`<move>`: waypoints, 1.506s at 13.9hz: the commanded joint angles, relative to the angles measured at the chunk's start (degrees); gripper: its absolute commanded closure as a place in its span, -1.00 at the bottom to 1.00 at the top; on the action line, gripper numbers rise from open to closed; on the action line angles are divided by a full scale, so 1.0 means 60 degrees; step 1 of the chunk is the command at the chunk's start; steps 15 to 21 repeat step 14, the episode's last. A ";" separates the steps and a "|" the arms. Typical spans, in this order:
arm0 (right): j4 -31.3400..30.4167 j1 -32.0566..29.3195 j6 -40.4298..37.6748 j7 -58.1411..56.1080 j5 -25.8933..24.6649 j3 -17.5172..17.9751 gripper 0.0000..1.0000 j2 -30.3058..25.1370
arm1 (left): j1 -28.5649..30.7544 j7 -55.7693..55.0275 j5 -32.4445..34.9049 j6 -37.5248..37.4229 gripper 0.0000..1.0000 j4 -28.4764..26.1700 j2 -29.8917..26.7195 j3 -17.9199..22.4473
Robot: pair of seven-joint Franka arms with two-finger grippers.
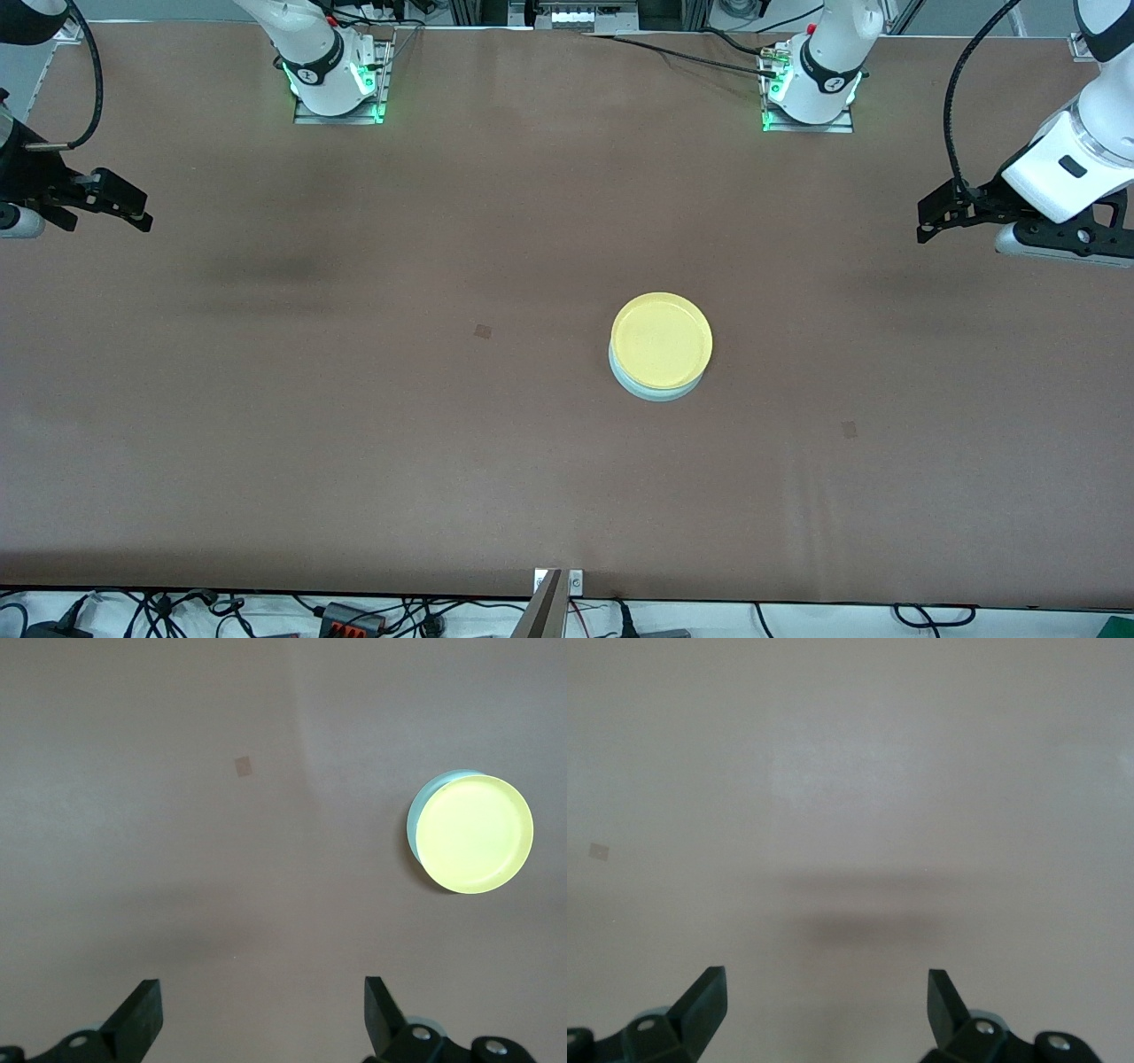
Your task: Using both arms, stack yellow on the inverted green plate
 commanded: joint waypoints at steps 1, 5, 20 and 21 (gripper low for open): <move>-0.0138 -0.0078 0.0172 0.0061 -0.0166 0.0074 -1.00 -0.0022 | 0.0003 -0.0005 0.0178 -0.0115 -1.00 0.0010 -0.0131 -0.0055; -0.0138 -0.0137 0.0158 0.0061 -0.0137 0.0001 -1.00 -0.0007 | 0.0003 -0.0020 0.0163 -0.0130 -1.00 0.0010 -0.0131 -0.0172; -0.0123 -0.0196 0.0172 0.0046 -0.0152 -0.0013 -1.00 -0.0007 | 0.0017 -0.0020 0.0163 -0.0129 -1.00 0.0010 -0.0116 -0.0217; -0.0123 -0.0196 0.0172 0.0046 -0.0152 -0.0013 -1.00 -0.0007 | 0.0017 -0.0020 0.0163 -0.0129 -1.00 0.0010 -0.0116 -0.0217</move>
